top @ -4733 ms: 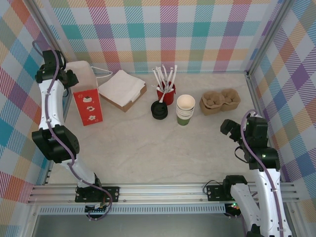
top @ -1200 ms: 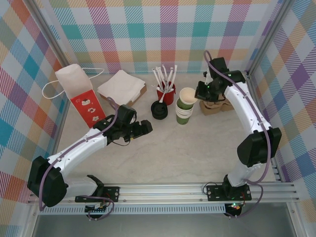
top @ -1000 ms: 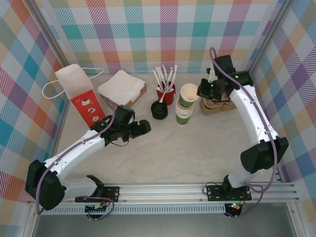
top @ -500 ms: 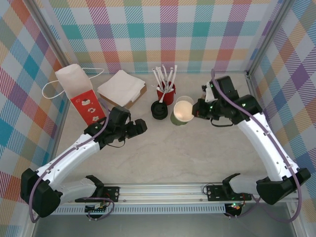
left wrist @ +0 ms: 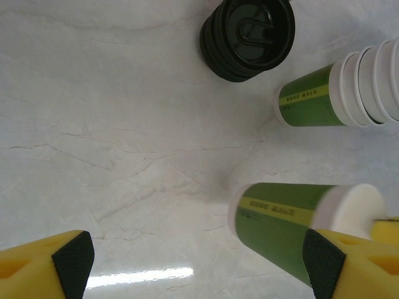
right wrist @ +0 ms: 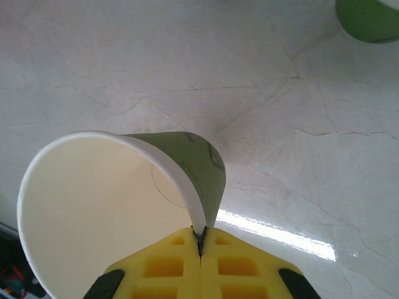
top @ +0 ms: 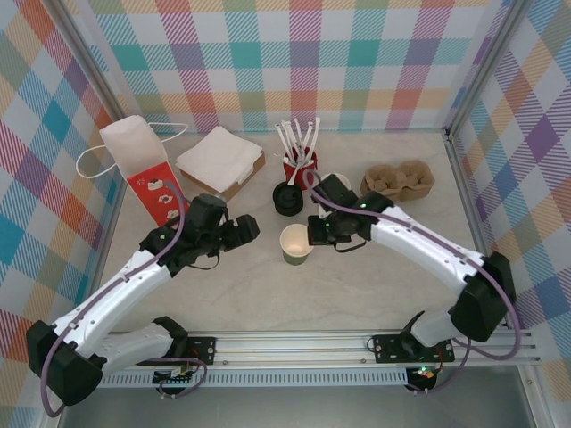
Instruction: Pack the takeout coffee
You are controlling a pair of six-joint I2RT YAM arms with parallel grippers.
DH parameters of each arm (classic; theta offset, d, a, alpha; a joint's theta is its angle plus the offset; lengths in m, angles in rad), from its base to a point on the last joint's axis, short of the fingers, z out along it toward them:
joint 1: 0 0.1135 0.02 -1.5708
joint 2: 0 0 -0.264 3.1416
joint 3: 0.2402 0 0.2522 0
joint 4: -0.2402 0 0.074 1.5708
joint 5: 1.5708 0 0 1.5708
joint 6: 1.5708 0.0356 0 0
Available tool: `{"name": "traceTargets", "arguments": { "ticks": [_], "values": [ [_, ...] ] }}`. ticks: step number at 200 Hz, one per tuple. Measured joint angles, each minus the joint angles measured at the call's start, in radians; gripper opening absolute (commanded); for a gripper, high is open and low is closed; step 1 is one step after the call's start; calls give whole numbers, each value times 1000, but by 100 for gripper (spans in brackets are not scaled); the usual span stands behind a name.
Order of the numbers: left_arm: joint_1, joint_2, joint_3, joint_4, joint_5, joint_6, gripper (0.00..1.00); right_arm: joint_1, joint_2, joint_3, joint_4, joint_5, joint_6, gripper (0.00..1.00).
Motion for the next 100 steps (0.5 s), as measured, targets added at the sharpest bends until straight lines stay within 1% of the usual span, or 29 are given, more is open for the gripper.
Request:
{"name": "traceTargets", "arguments": {
  "ticks": [45, 100],
  "values": [
    [0, -19, 0, -31, -25, 0, 89, 18, 102, -4, 82, 11, 2, 3],
    [0, -19, 0, -37, -41, 1, 89, 18, 135, -4, 103, 11, 11, 3]
  ]
}}
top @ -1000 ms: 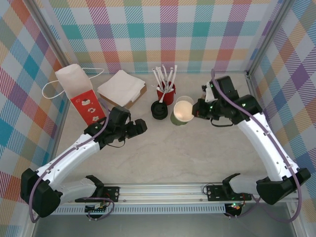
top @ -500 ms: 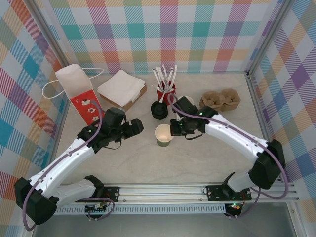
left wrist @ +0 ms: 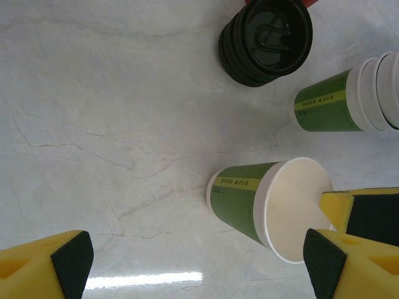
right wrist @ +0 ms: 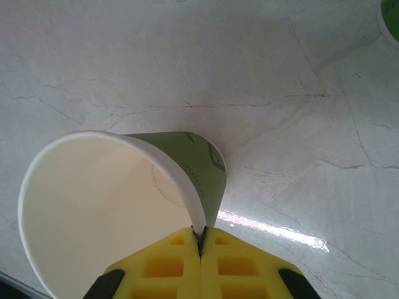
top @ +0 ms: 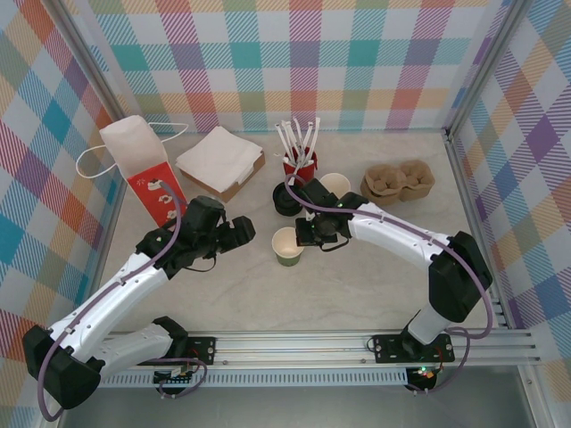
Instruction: Pack the takeout coffee
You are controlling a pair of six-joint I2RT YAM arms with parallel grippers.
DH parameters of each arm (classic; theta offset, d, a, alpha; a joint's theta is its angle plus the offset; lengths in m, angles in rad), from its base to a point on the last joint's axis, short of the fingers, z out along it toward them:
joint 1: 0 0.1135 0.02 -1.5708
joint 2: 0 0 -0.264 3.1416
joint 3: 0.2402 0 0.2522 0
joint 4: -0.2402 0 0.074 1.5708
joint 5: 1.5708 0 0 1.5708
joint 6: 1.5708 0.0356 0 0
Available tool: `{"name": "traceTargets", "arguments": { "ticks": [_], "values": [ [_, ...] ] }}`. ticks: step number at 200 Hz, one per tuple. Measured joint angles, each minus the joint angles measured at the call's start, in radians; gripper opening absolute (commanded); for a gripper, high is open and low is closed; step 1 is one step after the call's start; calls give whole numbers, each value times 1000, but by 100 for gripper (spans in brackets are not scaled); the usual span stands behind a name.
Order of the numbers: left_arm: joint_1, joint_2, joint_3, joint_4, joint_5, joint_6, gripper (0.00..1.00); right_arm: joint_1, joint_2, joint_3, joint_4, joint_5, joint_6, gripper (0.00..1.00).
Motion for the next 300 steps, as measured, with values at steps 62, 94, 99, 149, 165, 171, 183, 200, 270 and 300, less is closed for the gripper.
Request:
{"name": "traceTargets", "arguments": {
  "ticks": [62, 94, 99, 149, 165, 171, 183, 200, 270, 300],
  "values": [
    [0, 2, 0, 0, 0, 0, 90, 0, 0, -1, -17, 5, 18, 24],
    [0, 14, 0, 1, 1, 0, 90, 0, -18, 0, -50, 27, 21, 33],
    [0, 16, 0, 1, 2, 0, 91, 0, -28, 0, -57, 31, 24, 36],
    [21, 68, 0, 56, 84, -4, 91, 0, -209, 16, -90, 101, 1, 61],
    [43, 92, 0, 93, 133, -5, 90, -4, -284, 17, -92, 121, -10, 69],
    [56, 100, 0, 106, 150, -5, 90, -8, -310, 17, -91, 127, -16, 72],
    [85, 123, 0, 129, 182, -5, 89, -18, -364, 12, -87, 131, -22, 78],
    [127, 166, 0, 161, 222, -4, 88, -44, -447, -29, -58, 128, -27, 87],
    [208, 486, 164, 220, 308, 63, 79, -113, -602, -274, 33, 74, -27, 92],
    [222, 632, 276, 232, 308, 116, 70, -121, -603, -279, 33, 74, -27, 93]
  ]
}}
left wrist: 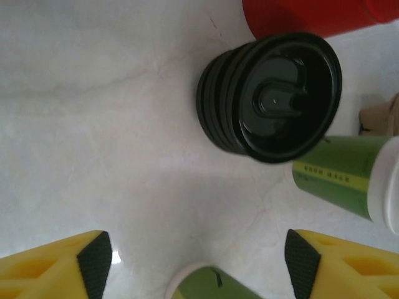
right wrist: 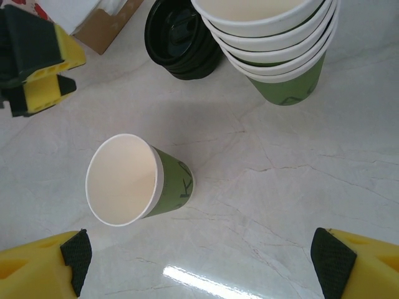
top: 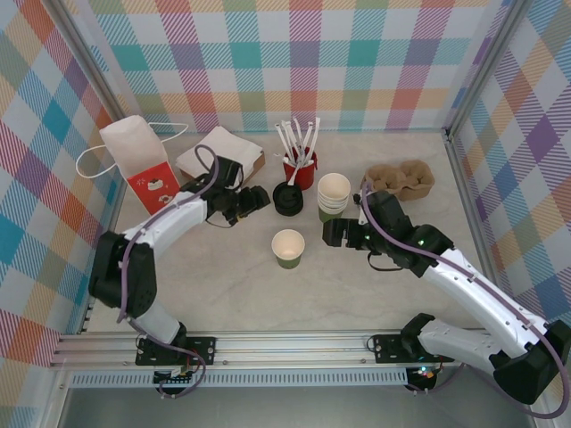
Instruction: Pack the takeout coffee
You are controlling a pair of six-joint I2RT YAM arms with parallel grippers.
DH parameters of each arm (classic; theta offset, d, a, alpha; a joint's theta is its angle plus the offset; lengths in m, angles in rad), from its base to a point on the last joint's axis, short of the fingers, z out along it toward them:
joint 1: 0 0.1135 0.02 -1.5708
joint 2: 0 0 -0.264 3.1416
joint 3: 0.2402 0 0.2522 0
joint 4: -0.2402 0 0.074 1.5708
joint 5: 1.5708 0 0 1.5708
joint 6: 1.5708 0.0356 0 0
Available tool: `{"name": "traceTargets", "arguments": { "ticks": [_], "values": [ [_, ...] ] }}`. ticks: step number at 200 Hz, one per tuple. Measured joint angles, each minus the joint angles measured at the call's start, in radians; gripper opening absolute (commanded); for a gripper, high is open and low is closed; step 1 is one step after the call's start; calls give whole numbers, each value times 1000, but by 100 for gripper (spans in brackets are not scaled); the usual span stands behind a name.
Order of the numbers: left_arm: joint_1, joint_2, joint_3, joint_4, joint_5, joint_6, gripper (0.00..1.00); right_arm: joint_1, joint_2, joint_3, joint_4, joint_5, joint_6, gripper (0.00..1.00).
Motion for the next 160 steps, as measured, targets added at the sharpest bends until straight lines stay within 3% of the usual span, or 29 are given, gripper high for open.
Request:
{"name": "traceTargets", "arguments": {
  "ticks": [67, 160],
  "values": [
    [2, 278, 293, -54, 0, 170, 67, -29, 0, -43, 16, 0, -2, 93],
    [-9, 460, 531, -193, 6, 302, 58, -58, 0, -47, 20, -12, -3, 93]
  ]
}}
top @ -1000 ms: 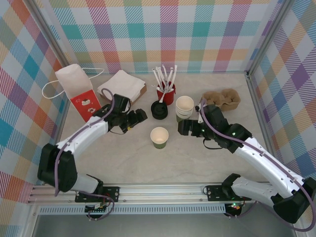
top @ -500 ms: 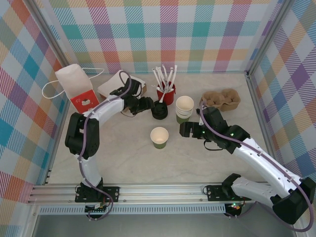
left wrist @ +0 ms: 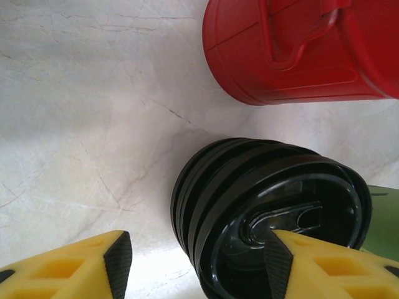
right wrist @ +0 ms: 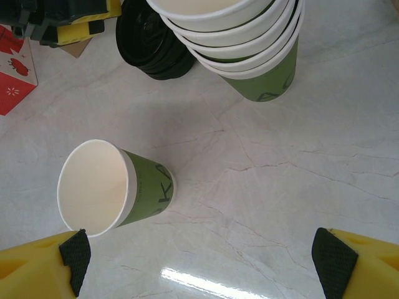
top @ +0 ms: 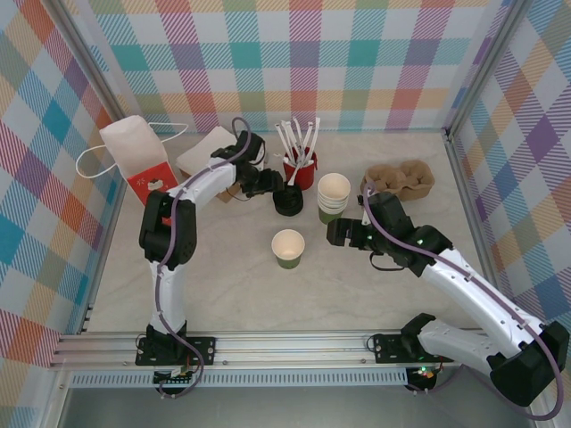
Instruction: Pack the takeout coffee
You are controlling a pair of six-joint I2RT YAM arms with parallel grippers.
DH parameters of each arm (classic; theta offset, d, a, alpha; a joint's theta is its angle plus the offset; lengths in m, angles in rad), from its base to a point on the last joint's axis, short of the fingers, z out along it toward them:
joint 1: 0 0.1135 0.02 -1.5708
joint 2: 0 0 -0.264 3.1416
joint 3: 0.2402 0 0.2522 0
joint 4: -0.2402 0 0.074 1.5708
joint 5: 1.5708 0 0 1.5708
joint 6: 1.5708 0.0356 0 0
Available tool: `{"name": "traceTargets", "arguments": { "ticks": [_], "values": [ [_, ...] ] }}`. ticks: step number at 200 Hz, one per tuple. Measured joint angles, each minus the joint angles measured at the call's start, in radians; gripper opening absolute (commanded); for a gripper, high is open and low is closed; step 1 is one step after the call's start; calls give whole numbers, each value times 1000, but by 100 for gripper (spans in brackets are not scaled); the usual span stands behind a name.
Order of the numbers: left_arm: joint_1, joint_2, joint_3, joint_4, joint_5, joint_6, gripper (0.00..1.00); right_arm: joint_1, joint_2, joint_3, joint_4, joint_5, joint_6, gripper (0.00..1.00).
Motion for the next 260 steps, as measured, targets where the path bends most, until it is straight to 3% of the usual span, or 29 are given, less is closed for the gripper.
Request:
{"name": "traceTargets", "arguments": {
  "ticks": [81, 198, 260],
  "values": [
    [-13, 69, 104, -78, -22, 54, 44, -6, 0, -2, 0, -11, 0, 93],
    [-23, 94, 123, -104, -23, 66, 19, -14, 0, -2, 0, -14, 0, 93],
    [-23, 93, 129, -114, -29, 87, 14, -18, 1, -2, 0, -15, 0, 93]
  ]
}}
